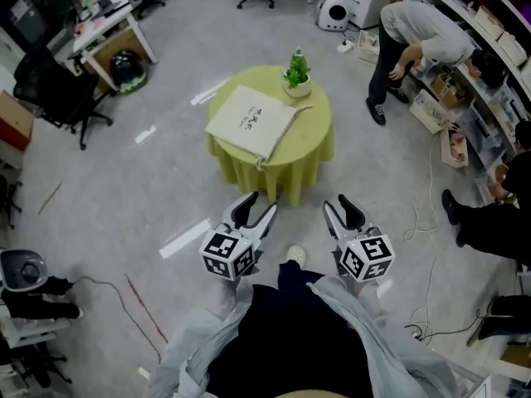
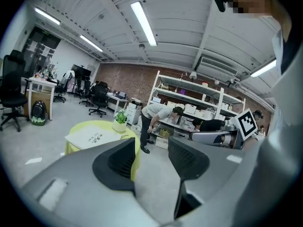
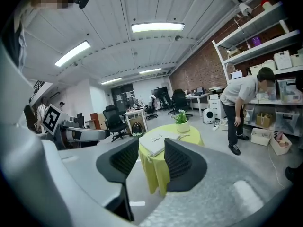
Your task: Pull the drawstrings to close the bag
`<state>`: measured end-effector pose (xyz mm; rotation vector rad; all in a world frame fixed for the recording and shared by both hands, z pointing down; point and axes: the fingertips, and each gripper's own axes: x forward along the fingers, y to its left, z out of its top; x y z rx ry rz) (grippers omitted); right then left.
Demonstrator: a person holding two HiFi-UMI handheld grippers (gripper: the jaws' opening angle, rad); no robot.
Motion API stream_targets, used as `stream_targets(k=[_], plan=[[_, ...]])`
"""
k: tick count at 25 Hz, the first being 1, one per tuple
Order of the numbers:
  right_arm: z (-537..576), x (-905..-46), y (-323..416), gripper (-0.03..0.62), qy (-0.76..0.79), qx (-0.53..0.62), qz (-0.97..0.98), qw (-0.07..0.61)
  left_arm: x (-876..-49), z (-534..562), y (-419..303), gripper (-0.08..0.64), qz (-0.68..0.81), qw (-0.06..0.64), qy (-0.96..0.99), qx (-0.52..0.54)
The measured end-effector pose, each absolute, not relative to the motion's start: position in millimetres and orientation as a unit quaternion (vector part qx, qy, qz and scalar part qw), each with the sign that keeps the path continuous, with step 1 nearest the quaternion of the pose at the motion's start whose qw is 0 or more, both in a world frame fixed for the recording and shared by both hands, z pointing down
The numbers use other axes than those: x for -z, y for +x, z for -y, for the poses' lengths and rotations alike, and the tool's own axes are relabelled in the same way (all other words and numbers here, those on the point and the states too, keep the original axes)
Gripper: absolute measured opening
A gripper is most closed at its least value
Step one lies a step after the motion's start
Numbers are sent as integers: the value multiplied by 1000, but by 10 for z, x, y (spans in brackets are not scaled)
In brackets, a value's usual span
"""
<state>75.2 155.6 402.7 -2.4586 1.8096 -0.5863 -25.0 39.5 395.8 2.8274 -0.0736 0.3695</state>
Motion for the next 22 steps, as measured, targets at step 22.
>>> stream_targets(k=[22], plan=[[-1204, -4599, 1230, 178, -739, 260, -621, 8, -4526, -74, 206, 219, 75, 188, 961, -190]])
